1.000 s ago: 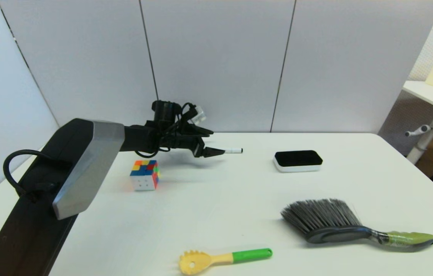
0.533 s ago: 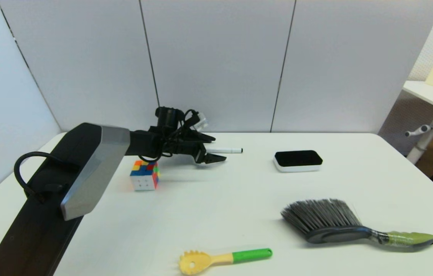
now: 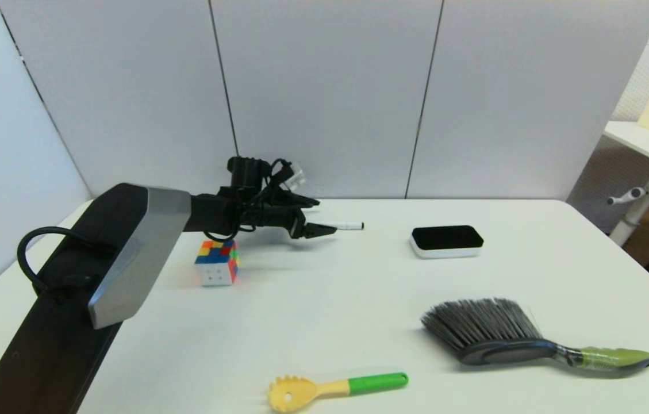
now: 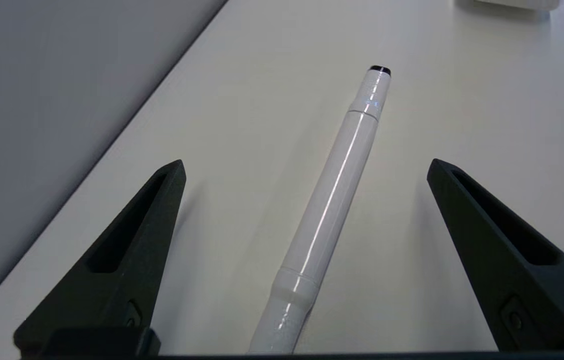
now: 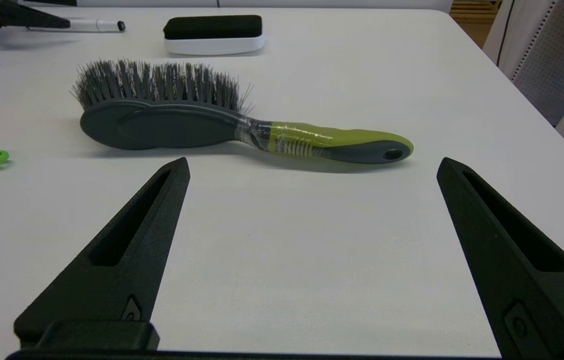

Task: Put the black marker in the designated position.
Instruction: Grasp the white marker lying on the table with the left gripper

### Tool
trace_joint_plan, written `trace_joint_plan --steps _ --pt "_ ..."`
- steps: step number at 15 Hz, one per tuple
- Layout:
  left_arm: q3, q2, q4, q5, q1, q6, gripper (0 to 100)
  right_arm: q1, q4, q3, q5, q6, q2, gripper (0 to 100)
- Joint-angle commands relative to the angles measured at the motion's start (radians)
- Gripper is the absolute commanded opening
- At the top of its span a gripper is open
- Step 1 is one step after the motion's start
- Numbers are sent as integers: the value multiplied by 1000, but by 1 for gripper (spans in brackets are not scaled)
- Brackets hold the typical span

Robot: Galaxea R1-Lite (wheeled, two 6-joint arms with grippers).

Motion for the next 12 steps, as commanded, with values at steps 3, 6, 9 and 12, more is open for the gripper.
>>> trace_joint_plan --steps 3,6,9,12 --pt "0 16 -19 -5 -1 0 100 -1 0 0 0 -1 1 100" --pt "0 25 -28 -5 -1 0 100 0 0 0 0 -1 1 100" --pt "0 38 -33 -5 -1 0 100 0 0 0 0 -1 -2 100" --pt "0 44 -35 -5 -3 0 100 0 0 0 0 -1 1 100"
